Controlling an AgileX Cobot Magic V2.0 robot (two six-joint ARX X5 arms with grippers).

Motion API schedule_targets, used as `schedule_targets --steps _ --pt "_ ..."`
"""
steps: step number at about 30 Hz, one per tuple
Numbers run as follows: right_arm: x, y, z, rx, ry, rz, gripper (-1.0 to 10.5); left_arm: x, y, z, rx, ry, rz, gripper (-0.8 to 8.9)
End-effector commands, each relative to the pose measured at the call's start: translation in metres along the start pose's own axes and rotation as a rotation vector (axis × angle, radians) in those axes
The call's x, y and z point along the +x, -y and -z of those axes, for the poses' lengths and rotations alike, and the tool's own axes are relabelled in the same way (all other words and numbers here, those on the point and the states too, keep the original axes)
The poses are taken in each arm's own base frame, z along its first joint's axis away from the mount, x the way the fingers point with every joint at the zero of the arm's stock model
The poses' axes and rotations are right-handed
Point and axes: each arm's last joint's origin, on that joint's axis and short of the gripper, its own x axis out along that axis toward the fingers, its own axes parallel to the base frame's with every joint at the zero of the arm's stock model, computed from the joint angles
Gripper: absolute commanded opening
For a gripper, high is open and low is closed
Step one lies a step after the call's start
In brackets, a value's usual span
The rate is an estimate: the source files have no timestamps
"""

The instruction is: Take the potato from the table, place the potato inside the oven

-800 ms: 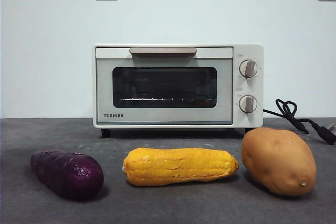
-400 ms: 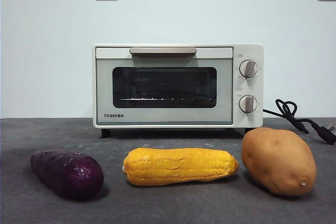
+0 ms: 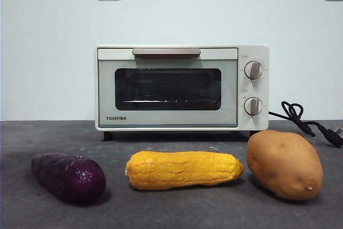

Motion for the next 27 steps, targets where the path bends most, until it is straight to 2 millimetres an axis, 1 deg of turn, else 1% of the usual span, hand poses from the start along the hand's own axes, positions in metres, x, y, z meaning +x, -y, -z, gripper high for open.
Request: schedule_targets --steps 1,4,7,12,17,20,22,27 --pt "0.001 0.0 -0.001 0.005 0.0 -0.001 6.9 0.009 -0.003 -0.01 0.011 0.04 0.029 -0.07" --pt "0.001 0.001 -0.001 0.006 -0.001 0.0 6.9 0.026 -0.006 -0.022 0.018 0.061 0.075 -0.06" --pt "0.002 0.001 -0.002 0.009 -0.005 0.0 6.9 0.05 -0.009 -0.036 0.03 0.049 0.08 -0.06" --pt "0.005 0.003 -0.003 0.017 -0.016 -0.001 6.9 0.103 -0.009 -0.063 0.078 0.014 0.089 -0.07" --pt "0.007 0.005 -0.005 0.026 -0.025 -0.002 6.9 0.156 -0.013 -0.083 0.138 -0.03 0.086 -0.07" --pt "0.008 0.005 -0.005 0.029 -0.028 -0.002 6.9 0.186 -0.016 -0.091 0.168 -0.058 0.066 -0.07" --pt "0.008 0.005 -0.005 0.031 -0.028 -0.002 6.9 0.202 -0.02 -0.094 0.186 -0.071 0.052 -0.07" --pt "0.009 0.006 -0.005 0.032 -0.03 -0.002 6.9 0.233 -0.029 -0.096 0.219 -0.096 0.038 -0.07"
